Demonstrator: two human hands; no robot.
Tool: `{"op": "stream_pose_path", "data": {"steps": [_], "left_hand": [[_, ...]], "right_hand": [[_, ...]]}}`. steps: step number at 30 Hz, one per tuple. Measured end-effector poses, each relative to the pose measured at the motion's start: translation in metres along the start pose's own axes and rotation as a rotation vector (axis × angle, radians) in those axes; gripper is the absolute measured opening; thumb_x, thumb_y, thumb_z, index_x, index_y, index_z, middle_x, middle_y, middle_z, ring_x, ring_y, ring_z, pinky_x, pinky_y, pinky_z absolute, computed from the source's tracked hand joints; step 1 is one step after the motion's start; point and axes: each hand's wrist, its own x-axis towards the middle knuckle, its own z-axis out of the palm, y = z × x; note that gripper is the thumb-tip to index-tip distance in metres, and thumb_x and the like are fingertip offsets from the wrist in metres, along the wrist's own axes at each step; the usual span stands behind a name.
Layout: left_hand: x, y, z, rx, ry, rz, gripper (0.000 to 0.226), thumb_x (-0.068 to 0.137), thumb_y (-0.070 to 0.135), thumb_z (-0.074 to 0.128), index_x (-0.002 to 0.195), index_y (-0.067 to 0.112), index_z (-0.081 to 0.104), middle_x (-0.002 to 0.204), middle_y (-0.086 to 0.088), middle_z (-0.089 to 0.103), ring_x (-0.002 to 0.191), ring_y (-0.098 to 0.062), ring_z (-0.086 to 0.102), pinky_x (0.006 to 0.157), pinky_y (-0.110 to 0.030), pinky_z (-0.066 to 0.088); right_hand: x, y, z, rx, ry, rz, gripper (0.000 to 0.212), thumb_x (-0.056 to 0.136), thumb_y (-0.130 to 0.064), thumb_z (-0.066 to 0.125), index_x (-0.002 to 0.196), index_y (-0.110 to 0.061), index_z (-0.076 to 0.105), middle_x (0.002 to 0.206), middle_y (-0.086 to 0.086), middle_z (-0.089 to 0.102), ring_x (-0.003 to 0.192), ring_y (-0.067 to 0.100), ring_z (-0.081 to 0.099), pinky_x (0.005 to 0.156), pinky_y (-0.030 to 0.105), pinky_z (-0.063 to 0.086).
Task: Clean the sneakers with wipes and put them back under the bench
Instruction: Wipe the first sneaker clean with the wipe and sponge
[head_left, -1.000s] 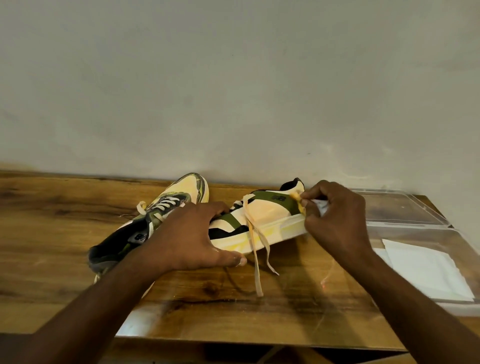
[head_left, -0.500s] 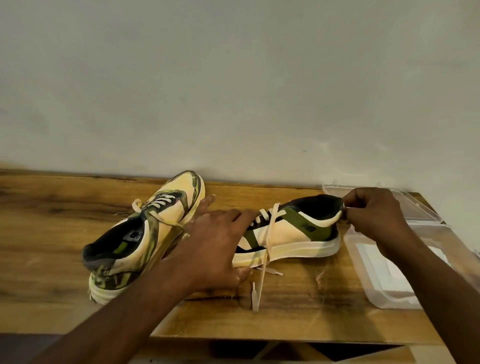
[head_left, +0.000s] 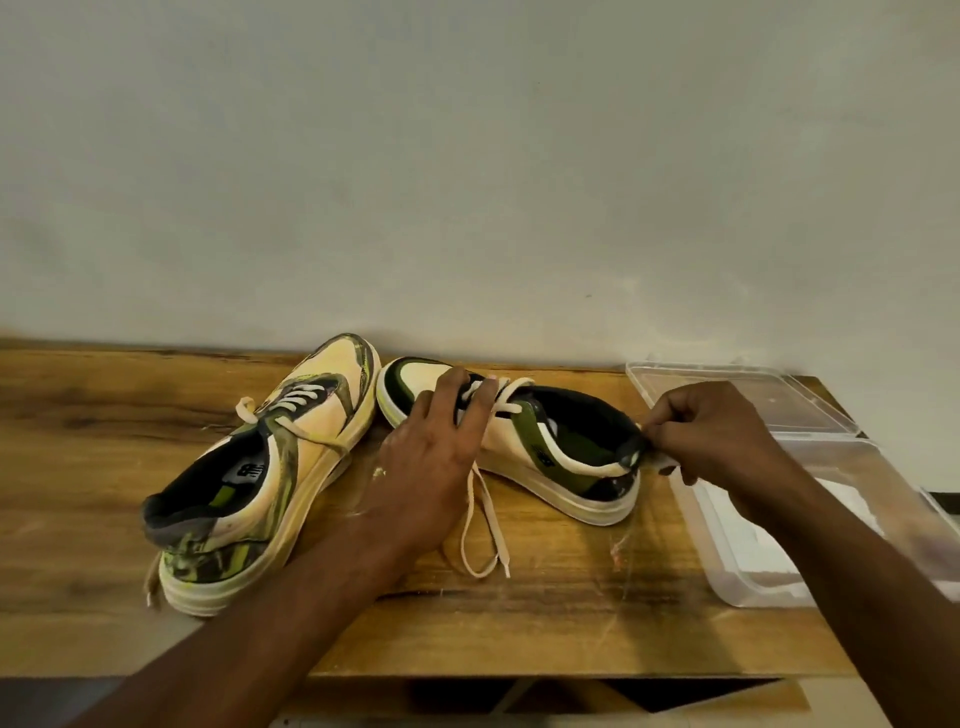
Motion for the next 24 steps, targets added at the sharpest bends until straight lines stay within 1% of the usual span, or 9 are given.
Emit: {"op": "stream_pose_path", "data": {"steps": [2,4,7,9,12,15,19,22,24], "left_hand": [[-0.001,0.008,-0.007,-0.076,0.033,-0.031,0.107,0.068,-0.001,0.084,0.157,0.022,0.029,0.156,-0.011,0.031,0.129,-0.033,0.053,0.085,-0.044,0.062],[-0.005,0.018,-0.018,-0.099,0.100,0.027,0.095,0.066,0.004,0.085,0.151,0.020,0.045,0.152,-0.009,0.042,0.130,-0.030,0.053,0.092,-0.046,0.059],[-0.015,0.031,-0.021,-0.135,0.074,0.293,0.070,0.069,0.016,0.078,0.137,0.020,0.061,0.140,-0.001,0.059,0.134,-0.023,0.051,0.115,-0.045,0.038],[-0.019,0.031,-0.017,-0.189,-0.002,0.320,0.058,0.076,0.029,0.071,0.132,0.021,0.063,0.130,0.003,0.067,0.130,-0.016,0.055,0.126,-0.041,0.023],[-0.015,0.014,-0.019,-0.266,-0.101,0.326,0.042,0.091,0.041,0.063,0.130,0.024,0.062,0.122,0.007,0.069,0.122,-0.010,0.059,0.131,-0.036,0.009],[-0.006,-0.002,-0.030,-0.394,-0.191,0.372,0.041,0.102,0.047,0.053,0.135,0.024,0.063,0.126,0.008,0.069,0.126,-0.004,0.057,0.131,-0.035,0.011],[-0.005,-0.001,-0.027,-0.342,-0.178,0.374,0.034,0.104,0.046,0.047,0.119,0.023,0.069,0.104,0.008,0.070,0.107,-0.008,0.063,0.126,-0.047,0.025],[-0.002,0.001,-0.025,-0.494,-0.166,0.291,0.032,0.103,0.043,0.048,0.112,0.022,0.070,0.096,0.010,0.068,0.100,-0.008,0.063,0.125,-0.044,0.027],[0.003,0.001,-0.027,-0.682,-0.108,0.199,0.030,0.102,0.039,0.051,0.108,0.018,0.072,0.097,0.006,0.071,0.100,-0.015,0.065,0.117,-0.046,0.037]], "right_hand": [[-0.006,-0.004,0.005,0.011,-0.028,-0.002,0.013,0.079,0.004,0.070,0.067,-0.002,0.071,0.060,0.008,0.071,0.051,0.020,0.067,0.048,0.031,0.047],[-0.012,-0.008,0.012,0.026,-0.060,-0.010,0.015,0.080,0.002,0.070,0.066,-0.003,0.070,0.060,0.009,0.071,0.052,0.023,0.068,0.049,0.031,0.048],[-0.021,-0.014,0.023,0.065,-0.112,-0.030,0.016,0.082,0.002,0.071,0.067,-0.004,0.072,0.062,0.009,0.072,0.053,0.023,0.069,0.048,0.030,0.049],[-0.027,-0.018,0.029,0.080,-0.140,-0.045,0.015,0.082,0.003,0.071,0.069,-0.003,0.073,0.064,0.009,0.073,0.054,0.023,0.070,0.049,0.031,0.051],[-0.033,-0.021,0.034,0.091,-0.110,-0.074,0.017,0.082,0.001,0.074,0.068,-0.009,0.074,0.066,0.005,0.073,0.056,0.020,0.069,0.050,0.032,0.055],[-0.035,-0.028,0.034,0.145,0.003,-0.134,0.017,0.083,-0.002,0.077,0.072,-0.015,0.076,0.069,0.000,0.074,0.057,0.017,0.070,0.051,0.032,0.057],[-0.040,-0.033,0.040,0.145,0.096,-0.280,0.016,0.081,-0.008,0.082,0.075,-0.022,0.078,0.072,-0.009,0.075,0.065,0.014,0.071,0.058,0.038,0.062],[-0.040,-0.032,0.044,0.132,0.142,-0.348,0.014,0.082,-0.011,0.083,0.079,-0.024,0.078,0.076,-0.012,0.075,0.069,0.011,0.072,0.064,0.040,0.063],[-0.040,-0.033,0.042,0.171,0.196,-0.406,0.013,0.083,-0.012,0.083,0.086,-0.023,0.079,0.079,-0.013,0.076,0.073,0.007,0.072,0.064,0.029,0.061]]}}
